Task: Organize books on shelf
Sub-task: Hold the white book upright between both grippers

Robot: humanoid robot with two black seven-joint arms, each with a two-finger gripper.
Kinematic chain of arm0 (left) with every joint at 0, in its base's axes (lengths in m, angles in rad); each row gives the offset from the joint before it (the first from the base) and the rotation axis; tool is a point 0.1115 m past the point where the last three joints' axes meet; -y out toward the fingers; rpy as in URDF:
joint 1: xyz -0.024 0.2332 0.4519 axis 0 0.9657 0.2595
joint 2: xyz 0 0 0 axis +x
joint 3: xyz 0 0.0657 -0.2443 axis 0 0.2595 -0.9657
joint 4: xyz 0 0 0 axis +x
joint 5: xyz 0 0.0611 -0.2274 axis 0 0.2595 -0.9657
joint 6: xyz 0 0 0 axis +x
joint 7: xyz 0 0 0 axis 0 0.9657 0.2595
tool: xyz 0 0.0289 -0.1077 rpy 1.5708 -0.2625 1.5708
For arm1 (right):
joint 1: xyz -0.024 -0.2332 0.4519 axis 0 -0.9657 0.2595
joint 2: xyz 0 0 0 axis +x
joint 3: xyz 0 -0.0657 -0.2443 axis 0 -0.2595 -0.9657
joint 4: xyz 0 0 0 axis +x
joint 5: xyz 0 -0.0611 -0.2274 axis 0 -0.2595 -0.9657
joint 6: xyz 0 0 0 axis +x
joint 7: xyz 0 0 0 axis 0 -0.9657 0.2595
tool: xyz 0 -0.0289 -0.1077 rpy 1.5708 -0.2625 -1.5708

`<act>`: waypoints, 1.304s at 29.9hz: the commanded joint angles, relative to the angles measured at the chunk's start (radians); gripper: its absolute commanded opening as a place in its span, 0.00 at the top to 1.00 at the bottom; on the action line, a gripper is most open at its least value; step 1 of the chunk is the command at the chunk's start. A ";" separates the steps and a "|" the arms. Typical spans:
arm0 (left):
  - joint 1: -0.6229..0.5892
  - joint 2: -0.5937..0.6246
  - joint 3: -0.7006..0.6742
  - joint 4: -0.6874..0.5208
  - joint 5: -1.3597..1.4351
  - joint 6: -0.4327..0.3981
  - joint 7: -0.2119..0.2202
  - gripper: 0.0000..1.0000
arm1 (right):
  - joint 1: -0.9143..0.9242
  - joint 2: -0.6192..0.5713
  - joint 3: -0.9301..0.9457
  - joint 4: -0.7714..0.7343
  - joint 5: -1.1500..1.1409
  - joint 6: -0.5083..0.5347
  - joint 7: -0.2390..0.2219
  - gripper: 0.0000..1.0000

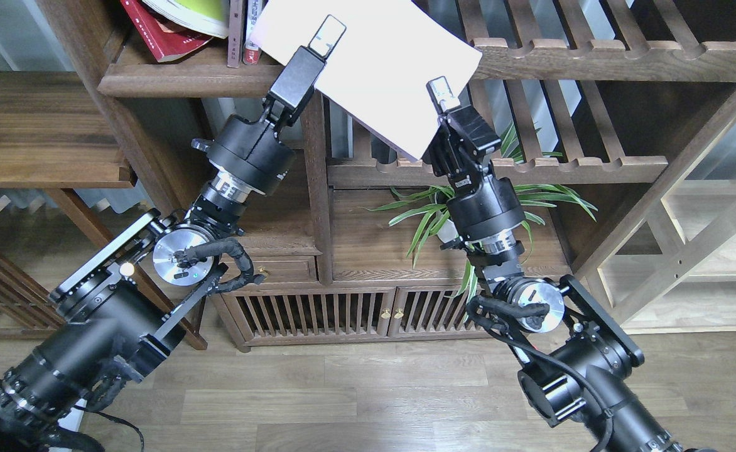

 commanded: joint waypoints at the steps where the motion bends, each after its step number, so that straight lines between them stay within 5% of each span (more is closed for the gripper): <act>1: 0.001 0.002 -0.001 0.001 0.001 -0.002 0.000 0.68 | 0.000 0.000 0.000 0.000 0.000 0.000 0.000 0.97; 27: 0.007 0.013 -0.003 0.013 0.008 -0.068 -0.048 0.99 | 0.000 0.000 0.000 0.000 -0.001 0.000 0.000 0.93; 39: 0.010 0.017 -0.003 0.011 0.019 -0.068 -0.048 0.99 | 0.019 0.000 0.002 0.000 -0.001 0.000 -0.002 0.57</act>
